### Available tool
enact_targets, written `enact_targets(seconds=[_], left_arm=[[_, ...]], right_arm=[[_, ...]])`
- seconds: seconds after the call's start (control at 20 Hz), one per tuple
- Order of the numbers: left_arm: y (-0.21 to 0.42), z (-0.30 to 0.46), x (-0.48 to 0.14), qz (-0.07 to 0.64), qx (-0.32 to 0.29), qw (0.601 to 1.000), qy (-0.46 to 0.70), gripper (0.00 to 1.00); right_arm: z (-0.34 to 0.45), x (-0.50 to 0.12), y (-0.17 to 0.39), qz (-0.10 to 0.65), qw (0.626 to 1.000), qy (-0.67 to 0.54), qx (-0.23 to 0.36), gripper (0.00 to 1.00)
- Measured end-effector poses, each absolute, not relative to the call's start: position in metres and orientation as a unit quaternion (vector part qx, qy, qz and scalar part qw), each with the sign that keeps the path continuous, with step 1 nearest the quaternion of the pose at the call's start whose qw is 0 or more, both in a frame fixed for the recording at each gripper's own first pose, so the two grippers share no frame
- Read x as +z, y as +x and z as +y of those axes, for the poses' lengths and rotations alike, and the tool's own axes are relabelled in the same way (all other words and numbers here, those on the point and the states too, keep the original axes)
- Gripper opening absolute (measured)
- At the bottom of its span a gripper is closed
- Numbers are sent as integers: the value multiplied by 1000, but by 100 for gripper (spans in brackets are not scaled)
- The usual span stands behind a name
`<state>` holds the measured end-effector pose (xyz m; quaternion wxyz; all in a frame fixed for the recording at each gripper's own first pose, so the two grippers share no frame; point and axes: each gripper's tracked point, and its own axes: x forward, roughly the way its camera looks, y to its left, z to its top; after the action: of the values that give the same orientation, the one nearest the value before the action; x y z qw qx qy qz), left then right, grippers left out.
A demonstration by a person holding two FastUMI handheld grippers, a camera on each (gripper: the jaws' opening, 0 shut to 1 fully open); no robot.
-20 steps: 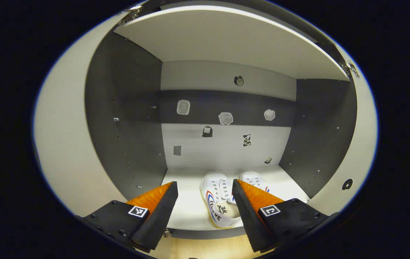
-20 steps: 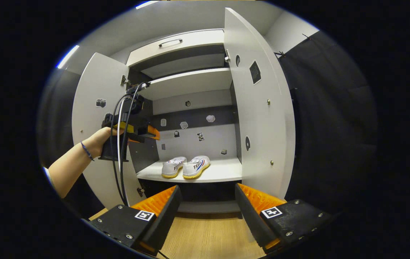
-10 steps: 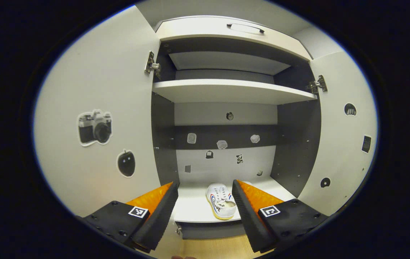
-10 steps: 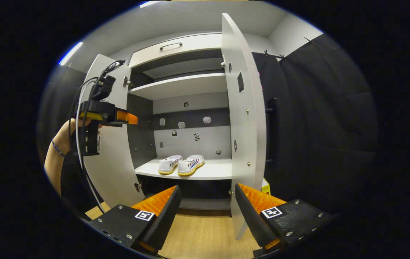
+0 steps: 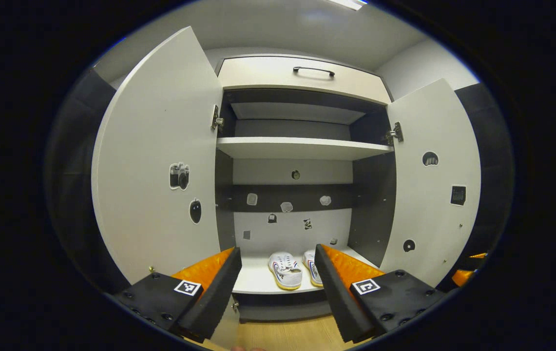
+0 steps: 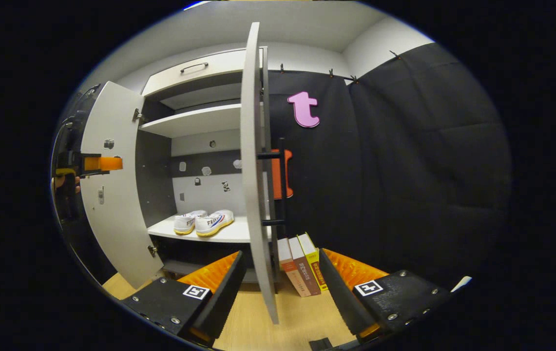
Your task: Grab one shoe with the right hand and put it into the shoe cabinet, grab the other shoe with the left hand and put it into the shoe cabinet; then close the right door with the right hand and the left door with the left hand.
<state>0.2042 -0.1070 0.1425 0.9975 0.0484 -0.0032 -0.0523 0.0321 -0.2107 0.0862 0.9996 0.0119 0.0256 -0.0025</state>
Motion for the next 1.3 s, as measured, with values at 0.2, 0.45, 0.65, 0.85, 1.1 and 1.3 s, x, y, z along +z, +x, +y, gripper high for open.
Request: enact_targets(seconds=[0.2, 0.45, 0.65, 0.85, 1.1, 1.3], left_arm=[[177, -96, 139, -10, -38, 998, 57, 97], [143, -80, 140, -27, -18, 998, 54, 96], [123, -63, 141, -28, 8, 998, 60, 94], [112, -44, 138, -19, 31, 998, 48, 97], [99, -22, 135, -17, 58, 998, 36, 96], [92, -14, 133, -16, 67, 997, 30, 96]], right_arm=[[-251, 77, 48, 26, 999, 14, -32, 93], [-272, 68, 81, 22, 999, 13, -43, 92], [-264, 58, 106, 31, 999, 4, -26, 92], [-247, 55, 111, 36, 999, 7, -3, 93], [-235, 58, 114, 35, 999, 5, 16, 93], [-226, 57, 113, 36, 999, 11, 30, 91]])
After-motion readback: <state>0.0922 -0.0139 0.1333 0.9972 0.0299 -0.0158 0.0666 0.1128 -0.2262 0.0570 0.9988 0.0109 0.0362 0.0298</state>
